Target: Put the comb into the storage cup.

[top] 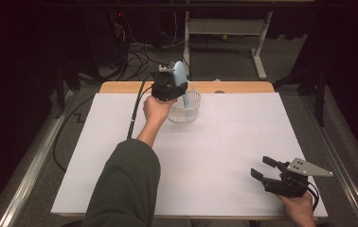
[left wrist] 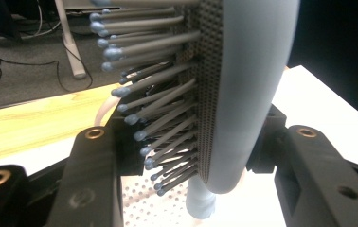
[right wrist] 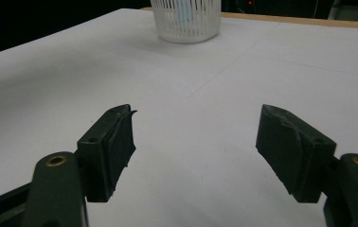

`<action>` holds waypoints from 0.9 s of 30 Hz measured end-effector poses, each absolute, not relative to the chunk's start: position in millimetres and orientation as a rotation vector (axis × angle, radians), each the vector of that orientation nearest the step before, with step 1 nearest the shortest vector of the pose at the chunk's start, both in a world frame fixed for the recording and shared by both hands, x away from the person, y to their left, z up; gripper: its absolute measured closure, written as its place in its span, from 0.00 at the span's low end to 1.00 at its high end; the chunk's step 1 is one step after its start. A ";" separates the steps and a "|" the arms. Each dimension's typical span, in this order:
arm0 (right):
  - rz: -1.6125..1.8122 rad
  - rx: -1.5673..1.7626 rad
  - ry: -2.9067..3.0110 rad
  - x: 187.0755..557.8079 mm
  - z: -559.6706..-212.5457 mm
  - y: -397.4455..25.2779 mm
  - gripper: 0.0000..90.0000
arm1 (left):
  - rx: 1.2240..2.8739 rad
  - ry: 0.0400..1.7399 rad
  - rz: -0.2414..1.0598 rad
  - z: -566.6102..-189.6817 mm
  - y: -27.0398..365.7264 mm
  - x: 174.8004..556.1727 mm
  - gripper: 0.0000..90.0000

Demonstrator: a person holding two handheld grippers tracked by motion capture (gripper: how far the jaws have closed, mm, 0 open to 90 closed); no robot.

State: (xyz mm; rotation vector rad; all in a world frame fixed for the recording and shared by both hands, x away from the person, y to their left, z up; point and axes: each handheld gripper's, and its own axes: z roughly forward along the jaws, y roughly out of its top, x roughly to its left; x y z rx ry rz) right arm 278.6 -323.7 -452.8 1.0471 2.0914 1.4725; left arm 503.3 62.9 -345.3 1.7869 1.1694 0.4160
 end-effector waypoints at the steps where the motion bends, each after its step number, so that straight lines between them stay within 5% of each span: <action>1: 1.473 1.047 2.092 278.7 -452.9 -323.8 0.32 | 1.784 1.171 0.415 -346.0 62.4 503.4 0.55; 27: 1.473 1.045 2.098 278.6 -452.9 -322.9 0.32 | 1.807 1.172 0.432 -360.6 53.6 505.4 0.55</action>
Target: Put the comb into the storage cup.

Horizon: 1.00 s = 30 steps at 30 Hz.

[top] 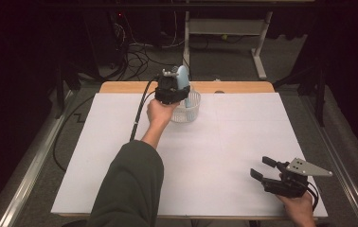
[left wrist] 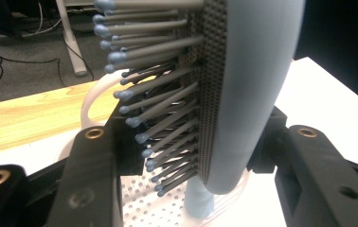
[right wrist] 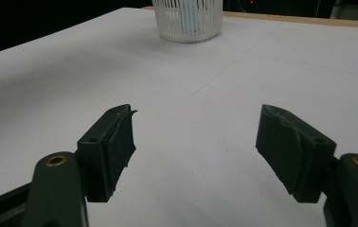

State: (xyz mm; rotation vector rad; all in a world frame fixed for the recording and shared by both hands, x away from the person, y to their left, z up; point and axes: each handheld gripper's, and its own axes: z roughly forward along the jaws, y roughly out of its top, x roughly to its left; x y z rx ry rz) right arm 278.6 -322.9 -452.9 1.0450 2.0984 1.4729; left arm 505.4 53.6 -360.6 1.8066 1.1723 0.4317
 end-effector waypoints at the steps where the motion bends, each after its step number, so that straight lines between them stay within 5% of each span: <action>1: 1.473 1.044 2.099 278.7 -452.9 -323.0 0.32 | 1.810 1.172 0.432 -361.2 53.5 505.6 0.55; 16: 1.482 1.047 2.102 278.6 -452.9 -322.8 0.32 | 1.853 1.170 0.460 -364.0 53.2 506.5 0.52; 30: 1.482 1.045 2.104 278.8 -453.1 -322.6 0.32 | 1.861 1.129 0.489 -364.3 54.6 506.1 0.39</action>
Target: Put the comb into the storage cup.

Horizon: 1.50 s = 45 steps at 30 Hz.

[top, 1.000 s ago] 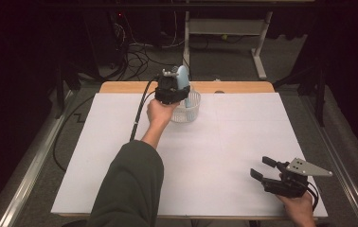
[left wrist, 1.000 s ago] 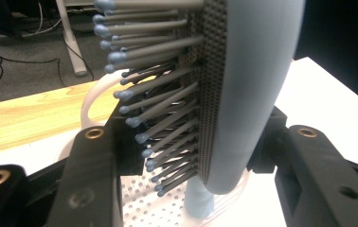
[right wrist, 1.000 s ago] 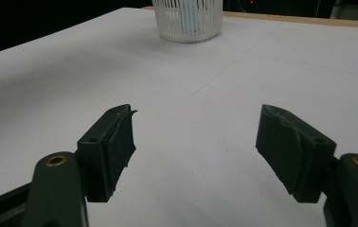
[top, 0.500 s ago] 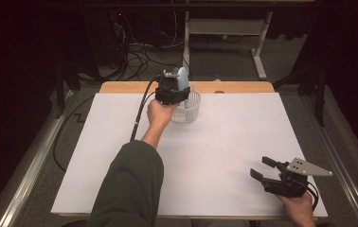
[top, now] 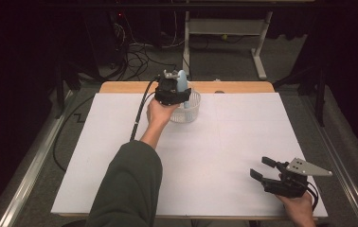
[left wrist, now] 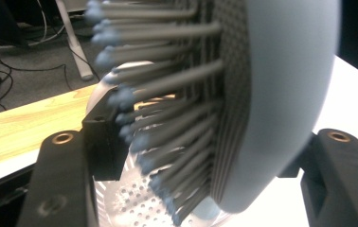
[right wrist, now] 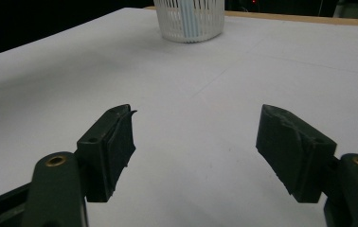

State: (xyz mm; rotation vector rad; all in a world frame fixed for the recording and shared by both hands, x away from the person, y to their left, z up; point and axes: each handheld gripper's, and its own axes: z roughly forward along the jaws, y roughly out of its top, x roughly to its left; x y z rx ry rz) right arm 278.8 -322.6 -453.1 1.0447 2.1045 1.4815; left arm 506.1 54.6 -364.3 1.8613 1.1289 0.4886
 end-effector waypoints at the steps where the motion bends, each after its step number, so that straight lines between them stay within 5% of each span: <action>1: 1.481 1.045 2.105 278.8 -453.1 -322.7 0.32 | 1.864 1.132 0.495 -364.2 54.9 506.1 0.39; 24: 1.476 1.047 2.103 279.1 -453.4 -322.6 0.32 | 1.894 1.159 0.424 -363.7 69.6 510.9 0.07; 45: 1.476 1.047 2.103 279.2 -453.6 -322.8 0.32 | 1.924 1.215 0.374 -365.3 83.3 513.3 0.07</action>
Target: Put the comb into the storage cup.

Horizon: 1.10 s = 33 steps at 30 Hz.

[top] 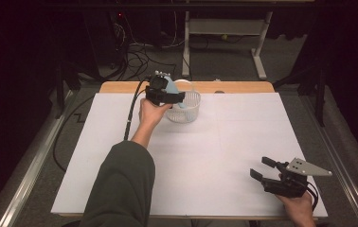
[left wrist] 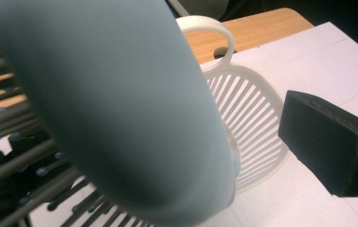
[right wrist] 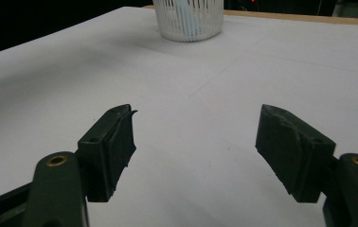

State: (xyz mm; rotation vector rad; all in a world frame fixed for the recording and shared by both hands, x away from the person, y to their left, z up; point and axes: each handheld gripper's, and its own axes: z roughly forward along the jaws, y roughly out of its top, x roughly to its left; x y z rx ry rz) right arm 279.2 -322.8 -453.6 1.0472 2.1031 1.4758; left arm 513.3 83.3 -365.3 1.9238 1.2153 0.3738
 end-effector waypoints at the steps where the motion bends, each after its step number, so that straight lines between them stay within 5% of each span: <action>1: 1.476 1.048 2.103 279.2 -453.6 -322.8 0.32 | 1.925 1.219 0.371 -365.5 84.1 513.3 0.07; 33: 1.475 1.046 2.104 279.1 -453.7 -322.3 0.32 | 1.920 1.283 0.366 -386.7 101.9 507.7 0.07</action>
